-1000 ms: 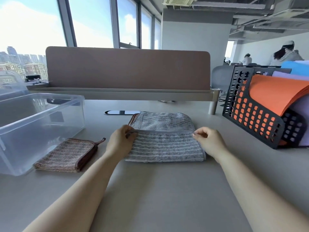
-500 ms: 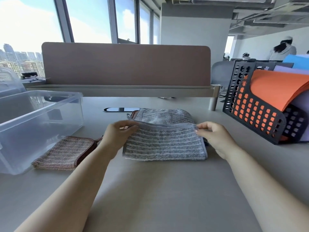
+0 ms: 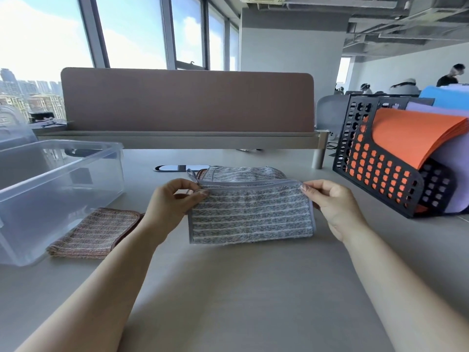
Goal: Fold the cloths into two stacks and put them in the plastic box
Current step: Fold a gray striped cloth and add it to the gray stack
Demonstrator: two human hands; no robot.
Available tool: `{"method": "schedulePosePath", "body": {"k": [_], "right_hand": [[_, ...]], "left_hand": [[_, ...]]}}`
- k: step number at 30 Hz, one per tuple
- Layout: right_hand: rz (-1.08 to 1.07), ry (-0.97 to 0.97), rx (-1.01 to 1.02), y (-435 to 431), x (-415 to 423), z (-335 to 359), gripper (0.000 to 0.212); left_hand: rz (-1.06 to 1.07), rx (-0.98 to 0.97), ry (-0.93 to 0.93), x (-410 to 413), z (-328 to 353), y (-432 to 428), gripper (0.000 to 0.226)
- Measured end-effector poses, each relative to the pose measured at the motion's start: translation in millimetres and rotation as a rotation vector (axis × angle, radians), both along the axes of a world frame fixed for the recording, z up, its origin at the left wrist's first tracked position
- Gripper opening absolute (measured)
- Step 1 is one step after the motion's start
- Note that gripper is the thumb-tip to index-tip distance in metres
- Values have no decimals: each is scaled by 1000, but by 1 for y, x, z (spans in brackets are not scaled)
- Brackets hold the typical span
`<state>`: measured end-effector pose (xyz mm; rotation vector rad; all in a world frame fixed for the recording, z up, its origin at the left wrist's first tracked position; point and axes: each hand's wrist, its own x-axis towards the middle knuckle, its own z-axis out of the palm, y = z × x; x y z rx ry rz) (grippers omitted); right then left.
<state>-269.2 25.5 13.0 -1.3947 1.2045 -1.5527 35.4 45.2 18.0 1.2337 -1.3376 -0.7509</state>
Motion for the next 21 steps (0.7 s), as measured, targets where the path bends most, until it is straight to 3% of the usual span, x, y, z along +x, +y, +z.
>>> {"method": "schedulePosePath", "body": {"k": [13,21], "right_hand": [[-54,4,-63,1,-3,2,9],[-21,106,-131,3,-3,3,23]], "left_hand": [[224,-116,-110,0,-2,-1,31],[166,-97,-52,-2,1,-1,32]]}}
